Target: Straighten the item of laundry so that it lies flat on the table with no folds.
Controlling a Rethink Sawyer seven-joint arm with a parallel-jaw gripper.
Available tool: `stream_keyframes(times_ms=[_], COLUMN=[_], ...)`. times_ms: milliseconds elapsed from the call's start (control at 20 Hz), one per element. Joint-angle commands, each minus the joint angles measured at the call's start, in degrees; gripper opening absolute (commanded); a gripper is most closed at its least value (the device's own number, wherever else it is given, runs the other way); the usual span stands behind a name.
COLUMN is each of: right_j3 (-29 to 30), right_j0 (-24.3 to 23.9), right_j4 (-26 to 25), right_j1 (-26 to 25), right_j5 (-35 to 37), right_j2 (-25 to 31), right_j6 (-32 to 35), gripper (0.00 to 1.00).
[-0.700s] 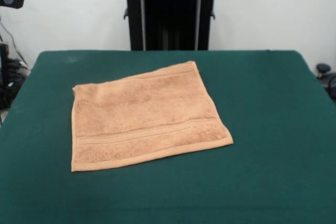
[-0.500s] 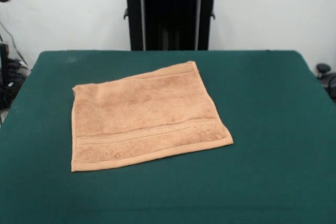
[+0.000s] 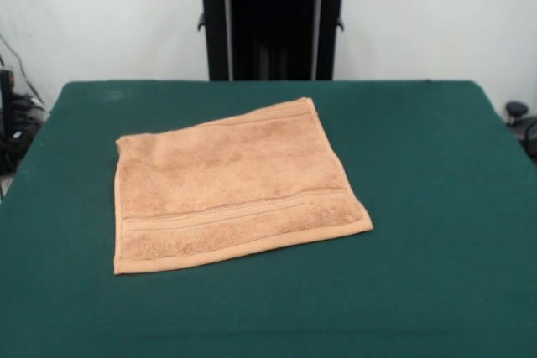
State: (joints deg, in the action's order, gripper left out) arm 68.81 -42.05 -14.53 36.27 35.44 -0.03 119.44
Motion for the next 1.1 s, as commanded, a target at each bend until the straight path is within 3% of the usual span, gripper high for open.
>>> stream_keyframes(times_ms=[50, 400, 1100], right_j3=[7.2, 8.4, 14.8], right_j0=[1.0, 0.2, 4.0], right_j4=[-3.6, -4.5, -2.9], right_j1=[-0.2, -0.6, 0.9], right_j5=[7.0, 6.4, 4.3], right_j2=[9.4, 10.5, 9.5], right_j6=[-19.2, -18.3, -7.2], gripper=[0.0, 0.0, 0.0])
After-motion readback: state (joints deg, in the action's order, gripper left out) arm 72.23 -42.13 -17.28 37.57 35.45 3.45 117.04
